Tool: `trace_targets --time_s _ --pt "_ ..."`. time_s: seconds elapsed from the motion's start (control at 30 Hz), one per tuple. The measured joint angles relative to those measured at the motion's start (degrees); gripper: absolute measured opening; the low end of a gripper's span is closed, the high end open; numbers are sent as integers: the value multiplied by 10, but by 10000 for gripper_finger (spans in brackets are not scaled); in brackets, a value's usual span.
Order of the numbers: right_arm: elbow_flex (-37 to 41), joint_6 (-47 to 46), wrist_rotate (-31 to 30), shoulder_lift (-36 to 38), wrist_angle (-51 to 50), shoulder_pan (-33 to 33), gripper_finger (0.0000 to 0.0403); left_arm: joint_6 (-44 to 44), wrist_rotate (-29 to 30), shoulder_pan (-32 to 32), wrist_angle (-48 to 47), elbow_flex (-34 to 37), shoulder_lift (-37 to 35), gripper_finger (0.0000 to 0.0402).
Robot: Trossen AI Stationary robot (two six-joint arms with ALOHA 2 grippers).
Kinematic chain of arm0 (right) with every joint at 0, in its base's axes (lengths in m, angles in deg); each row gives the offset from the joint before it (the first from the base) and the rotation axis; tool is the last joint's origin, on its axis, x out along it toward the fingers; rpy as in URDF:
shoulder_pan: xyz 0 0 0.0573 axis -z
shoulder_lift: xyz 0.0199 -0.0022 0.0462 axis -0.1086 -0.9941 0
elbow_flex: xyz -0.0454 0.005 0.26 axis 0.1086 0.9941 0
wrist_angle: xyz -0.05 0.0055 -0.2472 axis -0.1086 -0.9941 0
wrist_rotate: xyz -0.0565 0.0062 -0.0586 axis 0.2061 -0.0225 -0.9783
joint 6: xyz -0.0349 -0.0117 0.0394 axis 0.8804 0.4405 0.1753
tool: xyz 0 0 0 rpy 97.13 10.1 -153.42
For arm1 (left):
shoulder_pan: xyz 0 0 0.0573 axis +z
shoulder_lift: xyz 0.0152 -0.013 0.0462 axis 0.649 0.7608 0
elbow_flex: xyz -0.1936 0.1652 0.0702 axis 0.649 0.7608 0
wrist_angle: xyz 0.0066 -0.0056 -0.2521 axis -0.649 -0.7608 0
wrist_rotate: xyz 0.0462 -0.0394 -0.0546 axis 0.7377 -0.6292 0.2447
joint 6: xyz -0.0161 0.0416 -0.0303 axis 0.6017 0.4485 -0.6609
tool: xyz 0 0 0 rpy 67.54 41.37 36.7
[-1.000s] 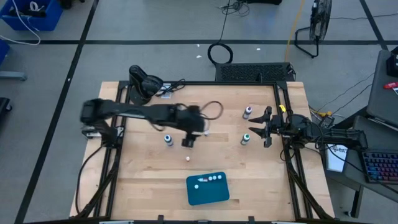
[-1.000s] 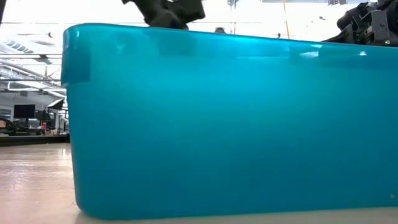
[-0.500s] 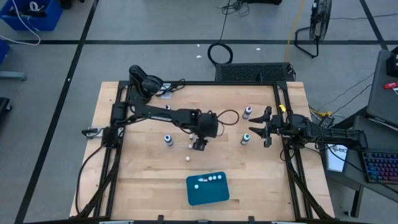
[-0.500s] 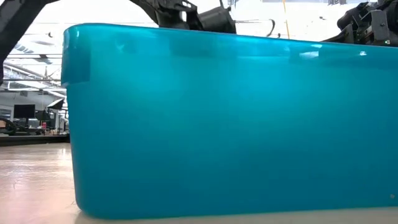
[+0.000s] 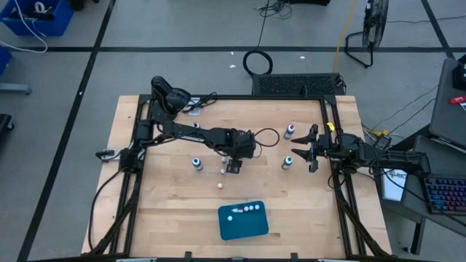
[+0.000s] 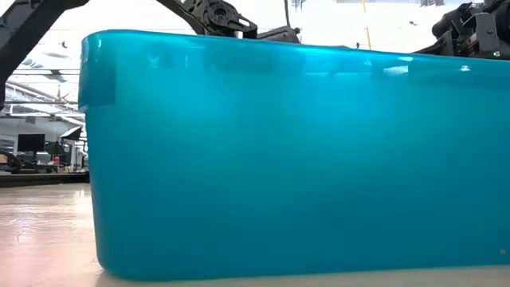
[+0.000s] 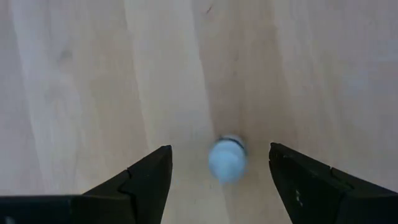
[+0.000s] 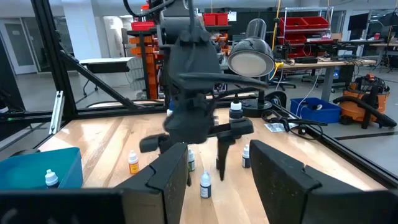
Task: Pick & Place food coloring
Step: Put the small blue coloring bottle into the blue bin
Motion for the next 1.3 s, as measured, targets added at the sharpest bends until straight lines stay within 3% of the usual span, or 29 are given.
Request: trace_targets --time_s 0.2,0.6,1.3 --pt "0 0 0 0 4 0 160 -10 -36 6 19 0 24 269" --pt "0 0 0 -6 9 0 160 -3 -8 3 11 0 25 269" --pt "0 0 0 -6 9 0 160 -35 -50 3 -31 2 19 269"
